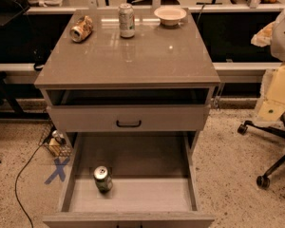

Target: Pick green can from middle drawer and place on counter

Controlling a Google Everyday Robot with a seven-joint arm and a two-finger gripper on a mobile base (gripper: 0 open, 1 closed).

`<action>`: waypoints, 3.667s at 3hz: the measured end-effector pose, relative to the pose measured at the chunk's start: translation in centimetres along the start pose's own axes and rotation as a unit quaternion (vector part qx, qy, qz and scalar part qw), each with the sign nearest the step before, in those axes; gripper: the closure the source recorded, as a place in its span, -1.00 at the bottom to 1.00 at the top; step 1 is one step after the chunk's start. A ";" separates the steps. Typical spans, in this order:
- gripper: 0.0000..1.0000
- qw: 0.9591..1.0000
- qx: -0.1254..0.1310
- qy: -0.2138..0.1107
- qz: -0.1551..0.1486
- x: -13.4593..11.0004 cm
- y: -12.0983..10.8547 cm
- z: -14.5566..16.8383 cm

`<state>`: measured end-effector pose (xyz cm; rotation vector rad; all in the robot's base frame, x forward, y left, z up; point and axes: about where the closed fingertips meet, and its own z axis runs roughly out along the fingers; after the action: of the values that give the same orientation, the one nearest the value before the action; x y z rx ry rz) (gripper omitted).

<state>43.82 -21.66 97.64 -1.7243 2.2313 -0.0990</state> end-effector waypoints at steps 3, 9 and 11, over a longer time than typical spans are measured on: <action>-1.00 0.989 -0.064 -0.114 0.070 -0.4 2.5 9.0; -1.00 0.923 -0.121 -0.327 0.165 -9.6 10.7 34.2; -1.00 0.886 -0.181 -0.403 0.144 -16.2 15.0 43.1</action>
Offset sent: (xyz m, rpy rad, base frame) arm 0.0140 0.0234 -0.0817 0.2997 0.0863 -0.0272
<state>45.97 3.81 56.47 -1.2025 1.8657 0.9756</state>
